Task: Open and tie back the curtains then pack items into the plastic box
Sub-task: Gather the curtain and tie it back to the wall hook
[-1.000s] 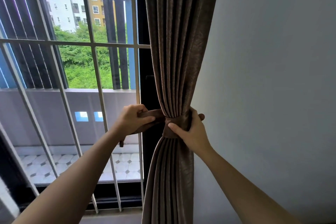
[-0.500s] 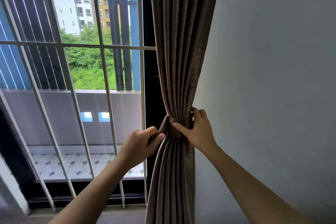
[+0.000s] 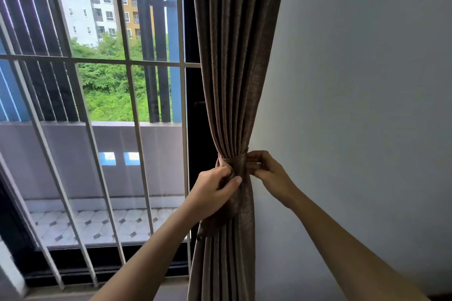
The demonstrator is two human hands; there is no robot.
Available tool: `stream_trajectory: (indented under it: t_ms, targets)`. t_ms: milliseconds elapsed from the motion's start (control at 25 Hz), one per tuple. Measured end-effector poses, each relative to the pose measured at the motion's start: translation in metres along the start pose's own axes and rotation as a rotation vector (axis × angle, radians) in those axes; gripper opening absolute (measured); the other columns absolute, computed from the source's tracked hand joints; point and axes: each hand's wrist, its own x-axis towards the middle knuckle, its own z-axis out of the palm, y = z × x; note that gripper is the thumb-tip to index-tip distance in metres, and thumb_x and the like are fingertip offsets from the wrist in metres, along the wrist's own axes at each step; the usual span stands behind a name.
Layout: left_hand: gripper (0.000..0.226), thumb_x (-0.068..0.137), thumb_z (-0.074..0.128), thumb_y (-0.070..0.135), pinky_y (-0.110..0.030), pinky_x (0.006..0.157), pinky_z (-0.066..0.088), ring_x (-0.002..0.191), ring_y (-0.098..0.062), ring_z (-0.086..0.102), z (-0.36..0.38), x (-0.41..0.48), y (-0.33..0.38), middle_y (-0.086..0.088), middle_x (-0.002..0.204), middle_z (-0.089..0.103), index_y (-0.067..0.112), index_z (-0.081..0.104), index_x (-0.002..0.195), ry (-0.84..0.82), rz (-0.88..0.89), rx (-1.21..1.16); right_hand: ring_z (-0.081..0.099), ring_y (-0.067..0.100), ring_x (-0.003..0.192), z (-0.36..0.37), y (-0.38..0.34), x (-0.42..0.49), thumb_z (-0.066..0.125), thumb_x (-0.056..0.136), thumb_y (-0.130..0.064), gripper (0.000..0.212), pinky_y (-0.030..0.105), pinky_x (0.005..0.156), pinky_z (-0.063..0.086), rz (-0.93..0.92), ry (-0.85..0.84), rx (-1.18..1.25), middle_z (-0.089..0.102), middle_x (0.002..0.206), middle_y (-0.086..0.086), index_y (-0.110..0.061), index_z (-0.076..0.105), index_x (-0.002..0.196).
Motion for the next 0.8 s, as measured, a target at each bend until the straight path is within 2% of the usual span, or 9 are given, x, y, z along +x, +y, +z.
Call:
stream_trajectory:
  t_ms: [80,200,280,360,480,560,680,760,800]
  targets:
    - [0.026,0.089,0.06,0.02,-0.023,0.051,0.035,0.054,-0.01,0.045,0.005,0.001,0.006,-0.004,0.06,0.05,0.005,0.054,0.069,0.009,-0.052,-0.094,0.059,0.017,0.11,-0.005,0.003,0.002,0.05,0.091,-0.001,0.027,0.029,0.096,0.048,0.02,-0.049,0.105,0.061,0.107,-0.003,-0.018,0.06,0.108]
    - [0.024,0.089,0.057,0.019,-0.016,0.049,0.033,0.052,-0.006,0.045,0.008,0.01,0.012,0.0,0.059,0.051,0.003,0.058,0.071,0.017,-0.089,-0.038,0.06,0.016,0.109,-0.009,0.001,0.005,0.05,0.09,-0.003,0.029,0.021,0.09,0.05,0.043,-0.125,0.232,0.062,0.101,-0.007,-0.009,0.058,0.117]
    - [0.022,0.087,0.05,0.015,-0.026,0.055,0.04,0.059,-0.01,0.051,0.008,0.016,0.011,-0.007,0.067,0.059,0.001,0.062,0.075,0.026,-0.132,-0.041,0.062,0.011,0.106,-0.01,0.001,0.004,0.055,0.08,-0.008,0.044,0.019,0.086,0.05,0.023,-0.18,0.222,0.063,0.102,-0.011,-0.008,0.053,0.123]
    - [0.017,0.087,0.049,0.007,-0.032,0.061,0.046,0.067,-0.019,0.058,0.008,0.017,0.007,-0.011,0.075,0.064,0.001,0.063,0.079,0.058,-0.132,0.008,0.062,0.005,0.106,-0.011,0.002,0.001,0.066,0.071,-0.017,0.06,0.02,0.089,0.05,0.02,-0.219,0.16,0.064,0.109,-0.011,-0.013,0.049,0.128]
    - [0.007,0.086,0.059,0.006,-0.021,0.067,0.053,0.073,-0.013,0.063,0.009,0.015,0.003,-0.004,0.081,0.066,0.004,0.064,0.089,0.125,-0.066,0.027,0.056,0.003,0.115,-0.01,0.004,-0.003,0.084,0.061,-0.028,0.085,0.022,0.096,0.046,-0.017,-0.221,-0.054,0.059,0.124,-0.007,-0.022,0.041,0.134]
    - [0.007,0.084,0.064,0.007,-0.015,0.067,0.052,0.074,-0.012,0.064,0.012,0.017,0.003,-0.003,0.081,0.066,0.005,0.064,0.09,0.177,-0.056,0.011,0.056,0.003,0.112,-0.006,0.002,-0.004,0.084,0.064,-0.021,0.083,0.019,0.093,0.047,-0.079,-0.182,-0.172,0.058,0.121,-0.008,-0.023,0.04,0.134]
    - [0.008,0.082,0.069,0.009,-0.009,0.062,0.049,0.065,-0.008,0.062,0.016,0.019,0.001,0.001,0.071,0.064,0.006,0.062,0.085,0.287,-0.022,0.057,0.06,0.01,0.1,-0.003,0.0,-0.002,0.072,0.071,-0.007,0.07,0.009,0.078,0.048,-0.172,-0.107,-0.306,0.059,0.109,-0.008,-0.021,0.043,0.133]
    - [0.015,0.081,0.069,0.007,-0.006,0.057,0.047,0.058,0.0,0.058,0.016,0.018,0.0,0.009,0.065,0.057,0.006,0.058,0.092,0.34,0.024,0.084,0.065,0.017,0.089,-0.005,0.001,0.0,0.06,0.075,0.002,0.059,0.013,0.07,0.052,-0.189,-0.07,-0.307,0.062,0.1,-0.006,-0.02,0.046,0.128]
    - [0.02,0.081,0.069,0.006,-0.004,0.056,0.046,0.056,0.002,0.055,0.014,0.019,0.0,0.012,0.064,0.054,0.004,0.057,0.098,0.342,0.048,0.108,0.065,0.022,0.084,-0.008,0.002,0.001,0.055,0.078,0.004,0.052,0.02,0.069,0.053,-0.188,-0.058,-0.29,0.063,0.097,-0.003,-0.021,0.048,0.123]
